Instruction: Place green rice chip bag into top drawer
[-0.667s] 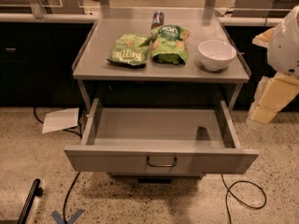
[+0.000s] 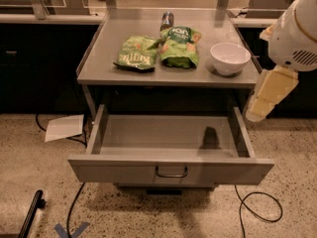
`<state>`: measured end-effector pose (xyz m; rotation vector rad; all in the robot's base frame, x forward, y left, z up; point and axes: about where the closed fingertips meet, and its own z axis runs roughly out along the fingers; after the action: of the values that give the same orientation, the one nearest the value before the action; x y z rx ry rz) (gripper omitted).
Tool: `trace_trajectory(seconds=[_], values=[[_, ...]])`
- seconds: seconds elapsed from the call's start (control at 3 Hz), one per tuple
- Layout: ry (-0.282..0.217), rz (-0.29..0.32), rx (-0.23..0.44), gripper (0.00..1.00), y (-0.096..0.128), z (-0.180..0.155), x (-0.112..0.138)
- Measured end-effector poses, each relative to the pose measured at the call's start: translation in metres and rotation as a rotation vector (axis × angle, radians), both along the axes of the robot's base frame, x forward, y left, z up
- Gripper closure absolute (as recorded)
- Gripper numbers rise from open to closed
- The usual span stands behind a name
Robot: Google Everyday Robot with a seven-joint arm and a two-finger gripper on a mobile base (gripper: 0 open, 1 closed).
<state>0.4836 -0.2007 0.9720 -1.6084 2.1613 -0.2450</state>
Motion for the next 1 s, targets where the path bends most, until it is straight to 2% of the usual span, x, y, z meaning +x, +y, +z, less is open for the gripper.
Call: trace_trajectory(seconds=[0.33,0.67,1.0], values=[[-0.008,0.002,0.007,0.0,0.0,0.001,-0.003],[-0.035,-0.01,0.07,0.0,0.002,-0.004,0.002],[-0.07,0.002,0.101,0.0,0.0,-0.015,0.059]])
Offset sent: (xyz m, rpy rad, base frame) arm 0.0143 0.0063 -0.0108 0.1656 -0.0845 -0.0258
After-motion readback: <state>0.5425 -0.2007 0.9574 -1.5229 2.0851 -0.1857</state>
